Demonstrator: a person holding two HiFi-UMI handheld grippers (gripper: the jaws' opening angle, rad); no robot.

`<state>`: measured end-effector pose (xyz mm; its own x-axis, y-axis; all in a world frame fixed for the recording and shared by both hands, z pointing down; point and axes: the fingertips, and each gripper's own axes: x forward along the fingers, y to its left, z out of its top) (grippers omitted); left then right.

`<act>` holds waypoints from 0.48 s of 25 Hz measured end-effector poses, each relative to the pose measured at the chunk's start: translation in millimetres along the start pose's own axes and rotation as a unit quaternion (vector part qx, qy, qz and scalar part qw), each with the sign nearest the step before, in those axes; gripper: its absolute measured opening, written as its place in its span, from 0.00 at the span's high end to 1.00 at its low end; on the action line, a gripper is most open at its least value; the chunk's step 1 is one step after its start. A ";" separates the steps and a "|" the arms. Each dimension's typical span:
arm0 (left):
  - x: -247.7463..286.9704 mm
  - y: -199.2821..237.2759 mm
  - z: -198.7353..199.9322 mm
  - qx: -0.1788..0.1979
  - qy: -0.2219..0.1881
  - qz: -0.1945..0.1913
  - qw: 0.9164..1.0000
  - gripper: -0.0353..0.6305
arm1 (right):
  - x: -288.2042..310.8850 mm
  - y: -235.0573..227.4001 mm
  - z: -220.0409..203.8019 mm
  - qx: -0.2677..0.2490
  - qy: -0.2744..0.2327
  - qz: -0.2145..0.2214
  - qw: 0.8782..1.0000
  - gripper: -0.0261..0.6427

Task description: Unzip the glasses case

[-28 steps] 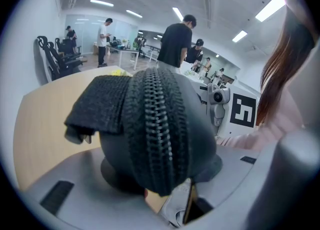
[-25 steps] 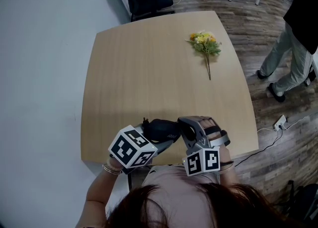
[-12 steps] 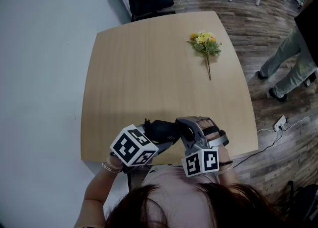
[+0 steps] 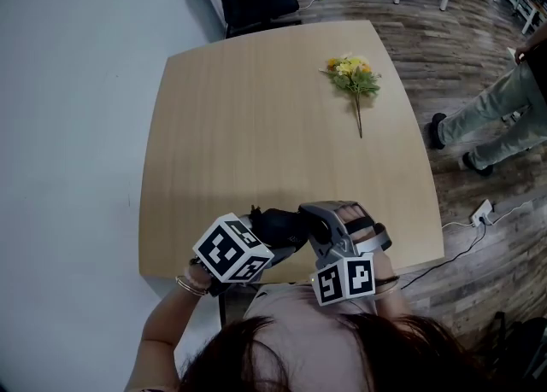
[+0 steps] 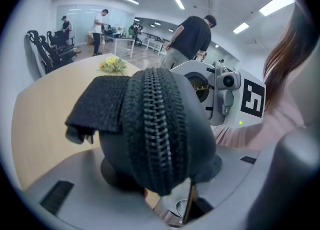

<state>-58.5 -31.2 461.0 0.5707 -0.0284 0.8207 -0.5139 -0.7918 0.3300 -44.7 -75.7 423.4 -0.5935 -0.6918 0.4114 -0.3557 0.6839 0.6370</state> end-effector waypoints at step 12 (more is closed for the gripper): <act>8.5 -1.3 -8.6 0.007 0.030 -0.012 0.999 0.64 | -0.5 0.8 5.0 -0.007 -0.007 0.002 1.000 0.93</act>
<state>-58.5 -25.2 471.6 0.5440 0.0272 0.8387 -0.4911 -0.8001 0.3444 -48.4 -73.6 420.5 -0.6052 -0.6860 0.4040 -0.3442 0.6831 0.6441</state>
